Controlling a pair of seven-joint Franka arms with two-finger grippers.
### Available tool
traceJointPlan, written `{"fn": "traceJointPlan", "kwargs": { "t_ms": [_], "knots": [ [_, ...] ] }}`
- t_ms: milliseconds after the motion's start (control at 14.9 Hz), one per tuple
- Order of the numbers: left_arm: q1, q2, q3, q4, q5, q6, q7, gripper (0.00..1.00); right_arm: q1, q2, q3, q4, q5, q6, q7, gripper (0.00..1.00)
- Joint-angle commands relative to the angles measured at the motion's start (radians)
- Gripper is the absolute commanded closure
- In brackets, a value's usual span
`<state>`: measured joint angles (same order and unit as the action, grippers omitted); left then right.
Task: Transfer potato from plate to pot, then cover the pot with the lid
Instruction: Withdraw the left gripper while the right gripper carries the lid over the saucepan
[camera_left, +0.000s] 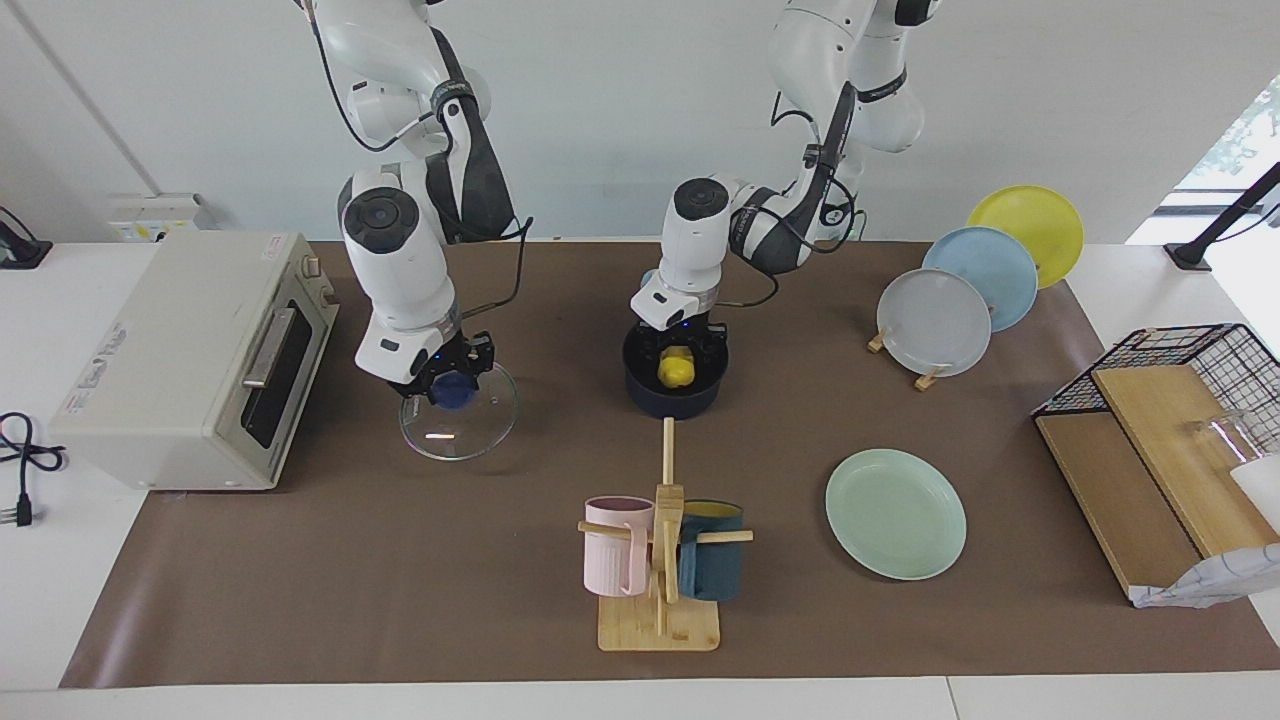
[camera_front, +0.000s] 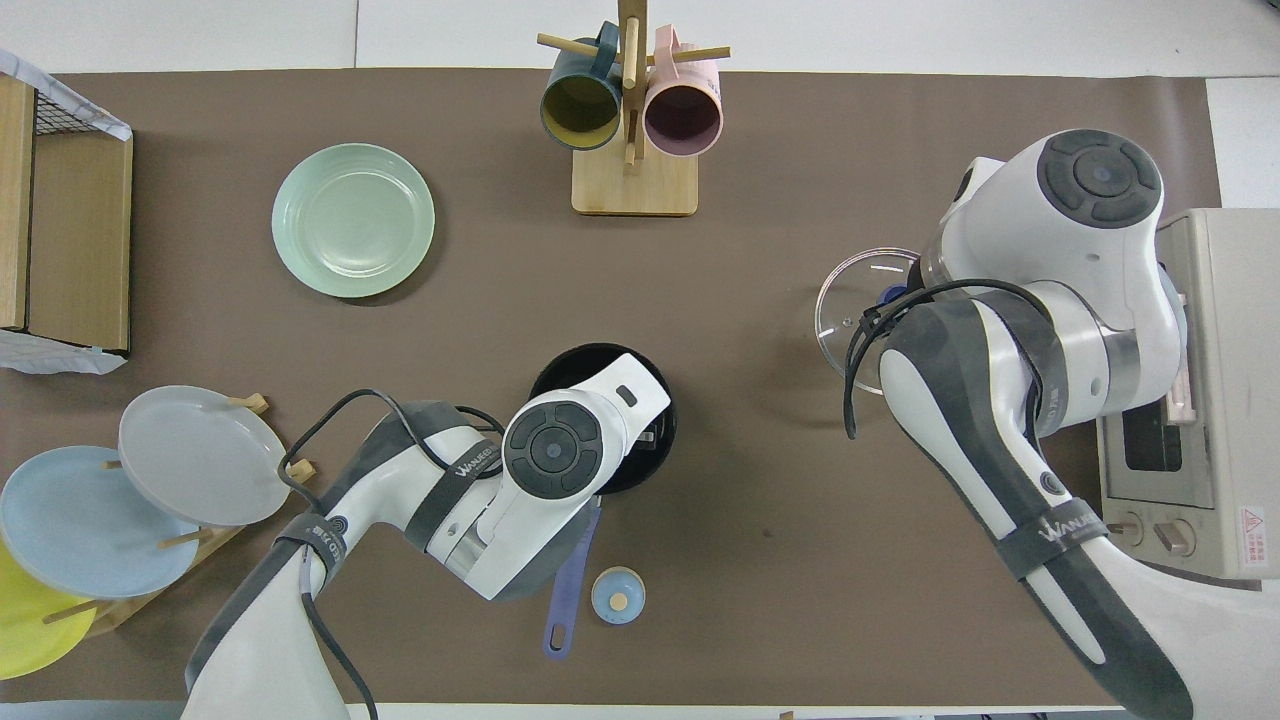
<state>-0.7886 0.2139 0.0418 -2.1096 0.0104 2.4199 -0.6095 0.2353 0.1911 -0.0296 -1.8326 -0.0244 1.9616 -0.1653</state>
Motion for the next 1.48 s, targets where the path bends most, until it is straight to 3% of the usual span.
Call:
{"fn": "traceJointPlan", "kwargs": {
  "t_ms": [0, 269, 403, 605, 739, 1008, 1143, 1412],
  "knots": [
    [0.035, -0.05, 0.006, 0.063, 0.02, -0.126, 0.029, 0.0, -0.004, 0.008, 0.007, 0.026, 0.007, -0.02, 0.007, 1.0],
    [0.13, -0.108, 0.003, 0.207, -0.071, -0.338, 0.112, 0.0, 0.002, 0.008, 0.019, 0.041, 0.009, -0.026, 0.022, 1.0],
    [0.225, -0.131, 0.006, 0.302, -0.116, -0.47, 0.192, 0.0, 0.035, 0.01, 0.042, 0.096, 0.008, -0.076, 0.111, 1.0],
    [0.371, -0.186, 0.01, 0.393, -0.124, -0.593, 0.284, 0.0, 0.177, 0.031, 0.05, 0.174, 0.007, -0.118, 0.312, 1.0],
    [0.489, -0.202, 0.017, 0.427, -0.122, -0.66, 0.437, 0.0, 0.28, 0.033, 0.05, 0.179, 0.007, -0.087, 0.49, 1.0],
    [0.652, -0.211, 0.013, 0.464, -0.112, -0.746, 0.658, 0.0, 0.441, 0.05, 0.05, 0.164, 0.008, 0.041, 0.648, 1.0],
    [0.696, -0.223, 0.013, 0.462, -0.093, -0.783, 0.75, 0.0, 0.479, 0.066, 0.05, 0.162, 0.0, 0.068, 0.685, 1.0],
    [0.707, -0.234, 0.012, 0.497, -0.041, -0.878, 0.76, 0.0, 0.487, 0.09, 0.05, 0.145, -0.011, 0.077, 0.682, 1.0]
  ]
}}
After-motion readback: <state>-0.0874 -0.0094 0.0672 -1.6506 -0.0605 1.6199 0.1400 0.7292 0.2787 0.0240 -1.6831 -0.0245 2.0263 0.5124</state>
